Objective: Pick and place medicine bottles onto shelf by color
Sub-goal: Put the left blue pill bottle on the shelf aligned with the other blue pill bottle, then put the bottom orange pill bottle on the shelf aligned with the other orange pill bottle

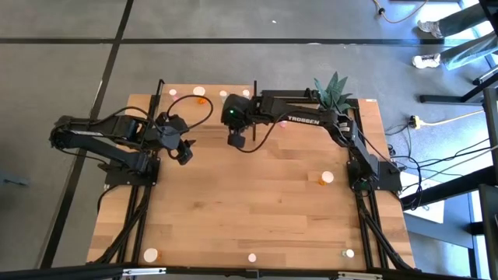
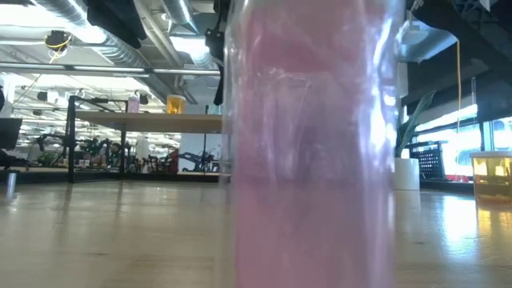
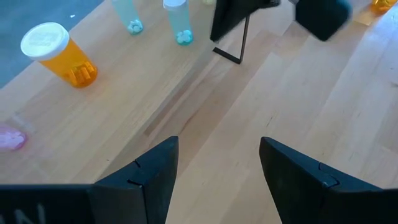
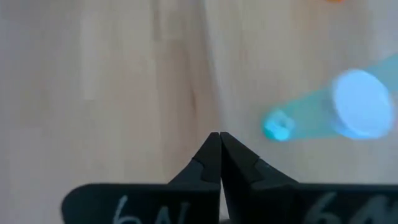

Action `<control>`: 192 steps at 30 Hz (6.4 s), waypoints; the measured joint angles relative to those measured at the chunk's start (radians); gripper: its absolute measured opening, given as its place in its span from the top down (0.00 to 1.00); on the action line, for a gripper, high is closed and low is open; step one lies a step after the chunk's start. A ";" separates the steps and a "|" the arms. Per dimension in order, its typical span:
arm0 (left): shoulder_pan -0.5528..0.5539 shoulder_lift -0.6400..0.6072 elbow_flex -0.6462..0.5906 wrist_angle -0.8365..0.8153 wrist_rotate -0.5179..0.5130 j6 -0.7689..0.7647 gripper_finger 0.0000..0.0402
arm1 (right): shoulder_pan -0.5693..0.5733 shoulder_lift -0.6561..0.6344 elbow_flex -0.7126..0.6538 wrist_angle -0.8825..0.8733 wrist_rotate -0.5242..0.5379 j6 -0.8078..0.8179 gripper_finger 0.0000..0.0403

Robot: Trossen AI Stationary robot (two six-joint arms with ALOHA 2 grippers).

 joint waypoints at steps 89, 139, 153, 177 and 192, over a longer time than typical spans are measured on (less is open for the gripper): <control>-0.007 -0.002 0.000 -0.266 0.321 -0.019 0.46 | 0.259 -0.242 0.192 -0.453 -0.021 0.285 0.99; -0.854 0.237 0.000 0.134 0.634 -0.498 0.46 | 0.353 -0.245 0.191 -0.590 -0.261 0.206 0.99; -1.113 0.355 0.000 0.144 0.543 -0.501 0.46 | 0.354 -0.245 0.191 -0.453 -0.303 0.205 0.99; -1.138 0.373 0.000 0.121 0.328 -0.623 0.46 | 0.354 -0.245 0.191 -0.349 -0.303 0.206 0.99; -1.111 0.373 0.000 0.123 0.322 -0.644 0.44 | 0.354 -0.245 0.191 -0.346 -0.302 0.206 0.99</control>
